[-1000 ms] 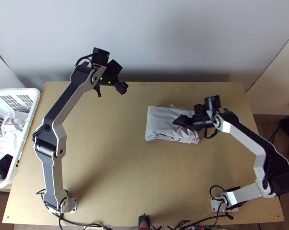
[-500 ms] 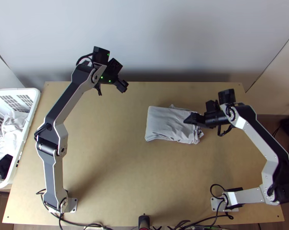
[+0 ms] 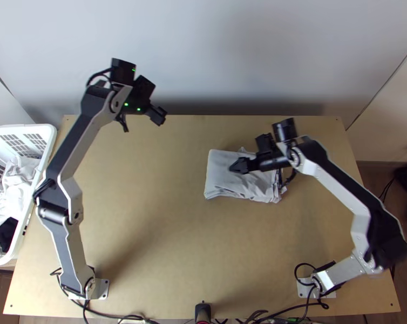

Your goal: Fold the t-shirt

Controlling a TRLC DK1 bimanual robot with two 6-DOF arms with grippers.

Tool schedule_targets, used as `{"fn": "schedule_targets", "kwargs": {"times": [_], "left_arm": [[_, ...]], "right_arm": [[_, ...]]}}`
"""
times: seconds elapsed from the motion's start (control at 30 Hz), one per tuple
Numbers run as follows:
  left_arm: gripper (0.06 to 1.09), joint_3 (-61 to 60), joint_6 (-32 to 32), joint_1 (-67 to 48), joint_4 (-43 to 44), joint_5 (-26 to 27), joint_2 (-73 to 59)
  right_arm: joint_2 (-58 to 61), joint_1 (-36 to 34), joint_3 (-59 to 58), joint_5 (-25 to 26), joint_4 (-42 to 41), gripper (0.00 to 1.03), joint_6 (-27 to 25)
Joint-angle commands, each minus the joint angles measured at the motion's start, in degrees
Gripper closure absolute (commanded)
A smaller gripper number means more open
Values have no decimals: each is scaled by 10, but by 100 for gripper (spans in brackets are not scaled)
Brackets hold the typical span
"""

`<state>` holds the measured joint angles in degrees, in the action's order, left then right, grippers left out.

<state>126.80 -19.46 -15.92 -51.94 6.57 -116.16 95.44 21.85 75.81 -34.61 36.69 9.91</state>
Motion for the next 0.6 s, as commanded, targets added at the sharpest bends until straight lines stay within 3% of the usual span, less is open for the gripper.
{"fn": "schedule_targets", "kwargs": {"times": [0.0, 0.37, 0.57], "left_arm": [[10, -27, 20, 19, -25, 0, 35], [10, -25, 18, 13, -18, 0, 47], [10, -25, 14, 15, -19, 0, 59]], "right_arm": [[93, 10, 0, -30, -16, 5, 32], [208, -54, 4, -85, -15, 5, 51], [92, -50, 14, -71, -15, 5, 33]]}}
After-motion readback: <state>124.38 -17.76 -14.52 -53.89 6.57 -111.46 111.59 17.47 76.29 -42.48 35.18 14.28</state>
